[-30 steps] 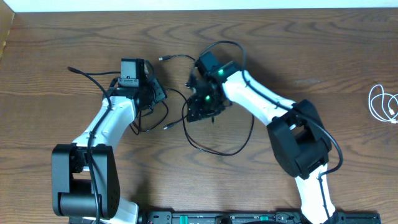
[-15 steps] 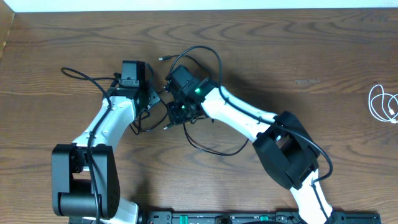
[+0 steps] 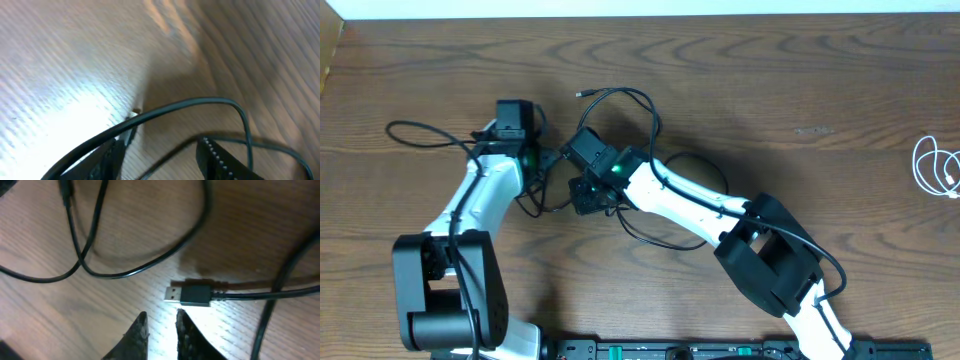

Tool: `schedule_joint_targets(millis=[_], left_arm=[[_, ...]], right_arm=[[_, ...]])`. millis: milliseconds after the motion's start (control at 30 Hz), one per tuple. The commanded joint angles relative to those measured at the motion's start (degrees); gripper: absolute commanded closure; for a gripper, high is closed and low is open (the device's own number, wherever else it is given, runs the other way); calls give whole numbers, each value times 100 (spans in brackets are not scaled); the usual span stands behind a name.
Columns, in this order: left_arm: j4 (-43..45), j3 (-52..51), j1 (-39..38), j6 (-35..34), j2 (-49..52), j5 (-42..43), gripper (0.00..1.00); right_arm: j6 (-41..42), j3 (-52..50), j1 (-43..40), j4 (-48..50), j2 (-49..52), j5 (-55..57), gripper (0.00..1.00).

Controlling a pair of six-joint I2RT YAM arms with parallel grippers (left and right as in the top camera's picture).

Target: Untangle cables

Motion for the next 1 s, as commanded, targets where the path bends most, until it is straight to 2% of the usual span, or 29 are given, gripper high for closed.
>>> schedule_joint_targets(millis=[0, 67, 133, 333, 667, 800, 867, 967], left_arm=[[-37, 50, 28, -155, -22, -79, 42], [-33, 50, 26, -155, -22, 9, 40], [-15, 52, 24, -155, -22, 44, 38], [-11, 50, 22, -155, -22, 39, 37], [9, 52, 22, -155, -22, 42, 36], [11, 52, 22, -155, -22, 42, 36], [11, 50, 22, -155, -22, 42, 36], [11, 50, 22, -155, -22, 42, 36]], right_arm=[[507, 66, -2, -4, 59, 389, 73], [793, 66, -2, 2, 59, 400, 64], [981, 66, -2, -4, 59, 496, 60], [1314, 63, -2, -120, 81, 675, 60], [2369, 46, 0, -122, 295, 710, 50], [2514, 46, 2, -120, 435, 708, 54], [2549, 46, -4, -122, 461, 658, 59], [2544, 46, -22, -133, 461, 662, 71]])
